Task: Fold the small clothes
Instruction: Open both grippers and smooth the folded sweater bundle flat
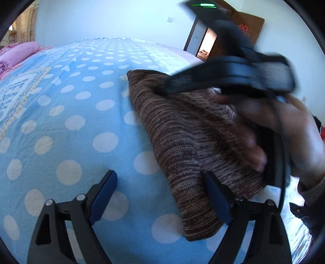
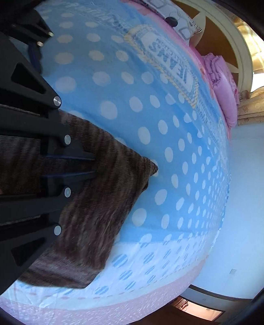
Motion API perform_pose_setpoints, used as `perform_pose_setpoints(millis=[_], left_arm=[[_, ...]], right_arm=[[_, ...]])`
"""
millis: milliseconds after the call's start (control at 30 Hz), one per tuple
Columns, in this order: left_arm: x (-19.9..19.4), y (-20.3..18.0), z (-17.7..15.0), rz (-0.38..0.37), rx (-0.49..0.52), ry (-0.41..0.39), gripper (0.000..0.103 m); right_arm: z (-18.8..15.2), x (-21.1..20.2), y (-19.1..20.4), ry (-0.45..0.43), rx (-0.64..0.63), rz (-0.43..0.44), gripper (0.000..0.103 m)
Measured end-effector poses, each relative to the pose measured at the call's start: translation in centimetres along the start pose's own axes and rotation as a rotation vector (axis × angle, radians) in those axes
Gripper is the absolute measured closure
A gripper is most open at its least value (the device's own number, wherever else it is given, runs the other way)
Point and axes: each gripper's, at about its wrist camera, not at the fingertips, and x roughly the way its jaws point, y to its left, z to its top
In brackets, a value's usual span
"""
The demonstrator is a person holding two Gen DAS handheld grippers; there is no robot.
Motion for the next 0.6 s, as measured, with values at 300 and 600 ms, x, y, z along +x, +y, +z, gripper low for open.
perform_pose_setpoints(millis=[300, 600], left_arm=[[-0.5, 2.5, 0.0, 0.032, -0.132, -0.045, 0.008], [-0.2, 1.3, -0.4, 0.117, -0.064, -0.014, 0.004]], right_arm=[[-10.9, -4.3, -3.9, 0.003, 0.097, 0.024, 0.052], [-16.1, -7.1, -5.1, -0.034, 0.125, 0.010, 0.052]])
